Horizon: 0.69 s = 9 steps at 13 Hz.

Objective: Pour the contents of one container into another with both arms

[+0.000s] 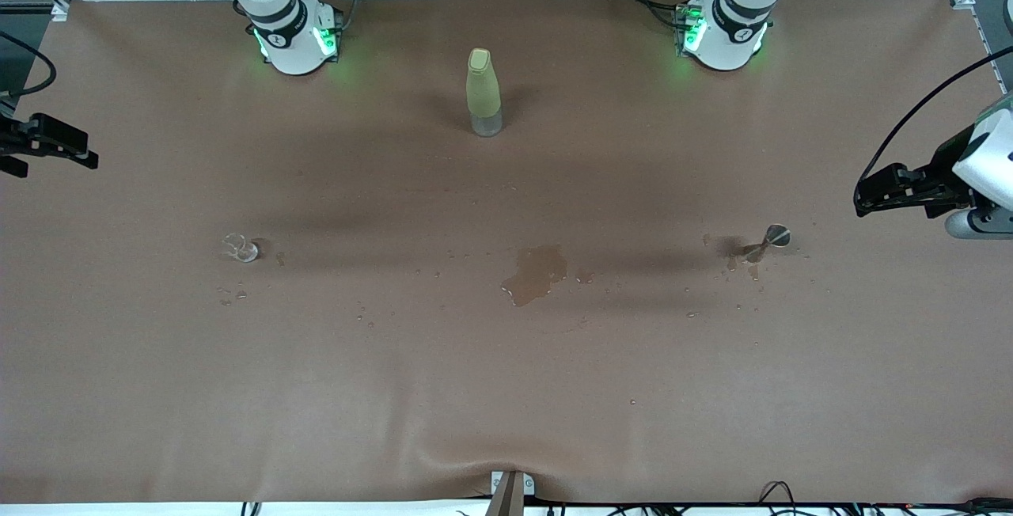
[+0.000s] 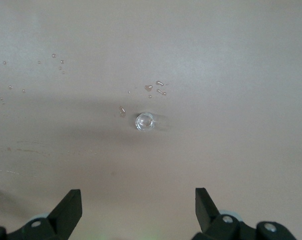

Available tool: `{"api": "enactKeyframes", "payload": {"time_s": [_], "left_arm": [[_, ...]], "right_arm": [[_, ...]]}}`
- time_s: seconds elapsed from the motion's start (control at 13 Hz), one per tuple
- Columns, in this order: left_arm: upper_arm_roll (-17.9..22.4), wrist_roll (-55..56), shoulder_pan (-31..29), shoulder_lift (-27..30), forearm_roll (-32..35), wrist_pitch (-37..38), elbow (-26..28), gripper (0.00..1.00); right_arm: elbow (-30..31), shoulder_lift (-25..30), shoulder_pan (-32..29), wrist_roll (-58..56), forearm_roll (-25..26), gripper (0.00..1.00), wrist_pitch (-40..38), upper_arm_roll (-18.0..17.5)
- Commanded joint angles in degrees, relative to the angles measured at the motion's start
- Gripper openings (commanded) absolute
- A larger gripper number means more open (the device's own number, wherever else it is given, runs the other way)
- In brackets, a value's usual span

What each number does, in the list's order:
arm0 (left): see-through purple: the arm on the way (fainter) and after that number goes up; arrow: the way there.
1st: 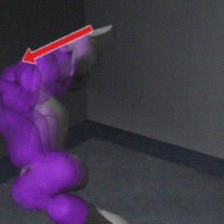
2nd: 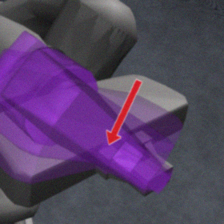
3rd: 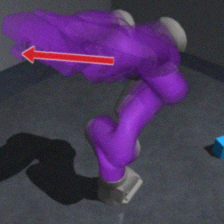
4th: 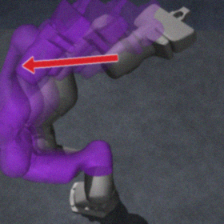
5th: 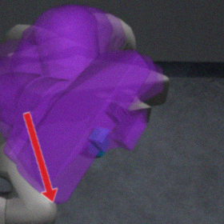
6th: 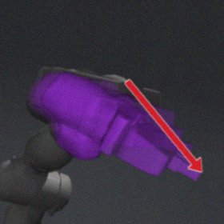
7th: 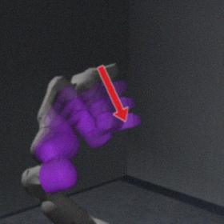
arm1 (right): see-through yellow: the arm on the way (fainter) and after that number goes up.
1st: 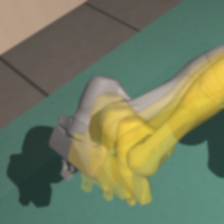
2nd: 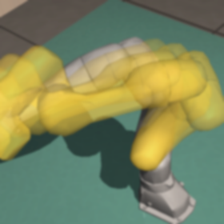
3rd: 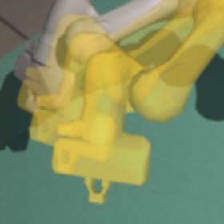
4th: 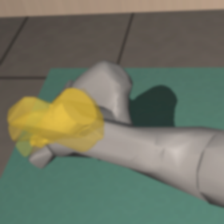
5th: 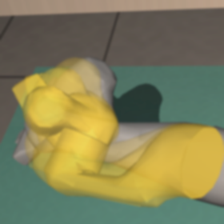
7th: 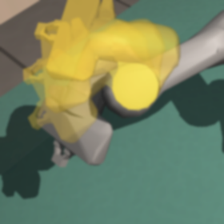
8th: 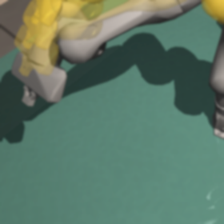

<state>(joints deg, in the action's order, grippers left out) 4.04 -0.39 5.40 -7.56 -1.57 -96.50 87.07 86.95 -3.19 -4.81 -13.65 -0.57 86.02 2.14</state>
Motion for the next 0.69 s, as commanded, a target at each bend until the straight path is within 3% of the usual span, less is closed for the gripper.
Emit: {"api": "enactKeyframes", "payload": {"time_s": [0.0,0.62], "left_arm": [[-0.1,-0.6,-0.3,0.3,0.3,0.0,-0.3,1.0],[-0.1,0.0,0.3,0.1,0.3,0.0,-0.8,1.0]], "right_arm": [[0.1,-0.2,-0.5,-0.7,0.2,1.0,-0.1,-0.1],[0.1,-1.7,-1.1,-0.8,-0.2,1.0,1.1,0.1]]}}
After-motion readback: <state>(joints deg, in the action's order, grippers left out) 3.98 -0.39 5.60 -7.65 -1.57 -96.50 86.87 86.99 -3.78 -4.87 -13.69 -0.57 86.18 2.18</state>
